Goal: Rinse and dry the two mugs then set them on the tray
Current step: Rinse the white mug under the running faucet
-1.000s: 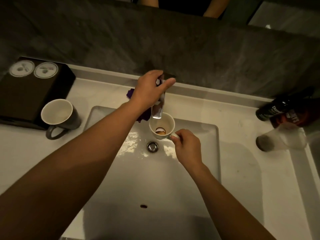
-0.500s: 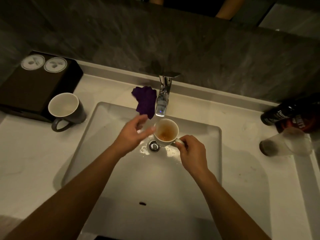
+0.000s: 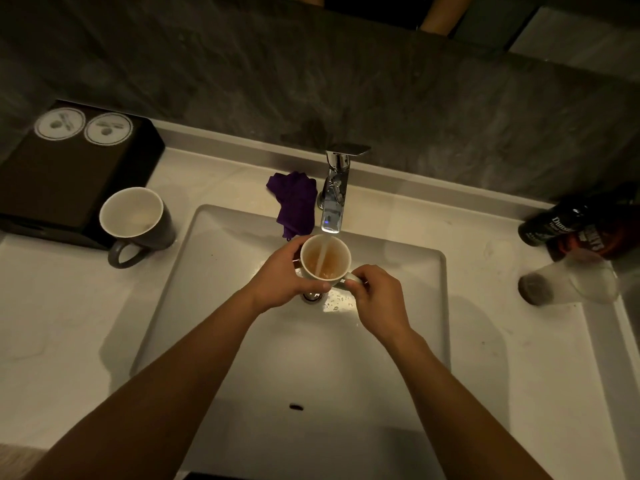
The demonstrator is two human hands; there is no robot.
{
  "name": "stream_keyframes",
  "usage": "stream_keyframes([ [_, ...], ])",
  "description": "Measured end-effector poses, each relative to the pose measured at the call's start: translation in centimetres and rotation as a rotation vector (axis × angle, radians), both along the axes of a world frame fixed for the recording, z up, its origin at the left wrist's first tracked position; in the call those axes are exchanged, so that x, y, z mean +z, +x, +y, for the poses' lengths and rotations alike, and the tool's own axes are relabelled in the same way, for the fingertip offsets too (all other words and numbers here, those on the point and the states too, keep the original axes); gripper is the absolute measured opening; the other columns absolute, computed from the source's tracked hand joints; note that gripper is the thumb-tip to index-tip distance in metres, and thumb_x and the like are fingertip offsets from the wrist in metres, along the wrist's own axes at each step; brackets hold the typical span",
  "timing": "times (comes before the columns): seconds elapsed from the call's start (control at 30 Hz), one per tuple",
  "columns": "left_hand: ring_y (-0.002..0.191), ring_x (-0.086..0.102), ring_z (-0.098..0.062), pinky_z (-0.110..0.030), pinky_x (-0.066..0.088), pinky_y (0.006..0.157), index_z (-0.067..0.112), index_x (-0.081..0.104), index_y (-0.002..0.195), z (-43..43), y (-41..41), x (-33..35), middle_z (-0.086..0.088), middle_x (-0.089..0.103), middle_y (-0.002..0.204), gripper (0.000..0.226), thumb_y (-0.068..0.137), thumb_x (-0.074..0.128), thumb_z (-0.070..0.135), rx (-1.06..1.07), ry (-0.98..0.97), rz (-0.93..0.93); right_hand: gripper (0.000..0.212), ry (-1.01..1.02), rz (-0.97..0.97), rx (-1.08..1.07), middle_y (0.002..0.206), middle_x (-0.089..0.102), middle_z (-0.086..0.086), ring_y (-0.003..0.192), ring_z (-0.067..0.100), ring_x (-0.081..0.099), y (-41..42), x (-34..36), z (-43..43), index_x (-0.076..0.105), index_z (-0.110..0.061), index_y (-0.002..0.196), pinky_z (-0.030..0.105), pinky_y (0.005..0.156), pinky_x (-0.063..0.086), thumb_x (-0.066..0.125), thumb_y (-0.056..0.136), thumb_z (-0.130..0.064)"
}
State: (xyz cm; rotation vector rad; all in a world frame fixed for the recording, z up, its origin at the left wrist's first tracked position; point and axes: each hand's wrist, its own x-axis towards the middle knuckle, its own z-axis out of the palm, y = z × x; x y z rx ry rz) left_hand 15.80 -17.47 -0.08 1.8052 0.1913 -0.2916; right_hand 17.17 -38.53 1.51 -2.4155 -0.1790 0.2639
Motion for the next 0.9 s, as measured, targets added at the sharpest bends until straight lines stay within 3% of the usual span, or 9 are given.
stream_keyframes([
  [0.17,0.118,0.062,-0.010,-0.023,0.053,0.091,0.033,0.051,0.135,-0.5,-0.4,0.5,0.012,0.062,0.129,0.084,0.066,0.098,0.023,-0.004,0.011,0.041,0.008,-0.050,-0.016,0.006,0.094,0.069,0.001,0.082,0.016,0.060,0.6,0.2,-0.6,0.071,-0.014,0.097,0.027,0.071,0.047,0.068,0.096,-0.021],
  [0.33,0.118,0.059,-0.011,-0.034,0.055,0.097,0.030,0.045,0.144,0.4,0.7,1.3,0.010,0.057,0.135,0.099,0.063,0.100,0.030,-0.116,0.121,0.015,0.009,-0.047,-0.042,0.104,0.094,0.069,0.003,0.081,0.018,0.060,1.0,0.1,-0.3,0.072,-0.011,0.098,0.028,0.071,0.046,0.067,0.097,-0.019],
  [0.47,0.117,0.054,-0.018,-0.031,0.048,0.090,0.024,0.038,0.149,-0.6,2.4,1.9,0.006,0.049,0.131,0.101,0.066,0.096,0.030,-0.191,0.232,0.066,0.012,-0.036,-0.075,0.121,0.099,0.071,0.002,0.084,0.013,0.059,2.8,0.0,-0.5,0.073,-0.013,0.104,0.027,0.076,0.047,0.065,0.098,-0.020],
  [0.6,0.108,0.063,-0.021,-0.030,0.055,0.080,0.020,0.050,0.134,-0.6,2.8,0.5,0.000,0.061,0.121,0.079,0.069,0.093,0.027,0.057,0.067,0.182,0.021,0.245,0.050,-0.175,0.105,0.074,-0.006,0.094,0.012,0.069,2.7,-0.4,0.6,0.072,-0.021,0.118,0.028,0.085,0.055,0.059,0.102,-0.024],
  [0.7,0.107,0.068,-0.024,-0.046,0.063,0.088,0.018,0.055,0.124,-1.1,2.2,-0.5,-0.005,0.064,0.120,0.066,0.070,0.091,0.032,0.202,-0.158,0.286,0.024,0.379,0.242,-0.248,0.104,0.073,-0.007,0.098,0.016,0.070,2.0,-1.4,1.1,0.071,-0.029,0.113,0.044,0.090,0.059,0.051,0.103,-0.036],
  [0.8,0.109,0.070,-0.027,-0.054,0.062,0.092,0.014,0.060,0.125,-2.1,1.9,-0.7,-0.010,0.067,0.123,0.081,0.056,0.087,0.047,0.311,-0.373,0.376,0.024,0.566,0.447,-0.329,0.113,0.066,0.000,0.108,0.025,0.065,1.2,-1.8,2.6,0.065,-0.030,0.113,0.052,0.090,0.060,0.043,0.107,-0.037],
  [0.9,0.109,0.067,-0.026,-0.057,0.061,0.092,0.015,0.060,0.126,-3.2,1.5,-0.6,-0.008,0.064,0.122,0.084,0.057,0.075,0.061,0.353,-0.393,0.409,0.024,0.723,0.514,-0.495,0.117,0.063,0.009,0.106,0.029,0.066,1.1,-1.7,3.9,0.064,-0.021,0.113,0.050,0.078,0.063,0.045,0.106,-0.033],
])
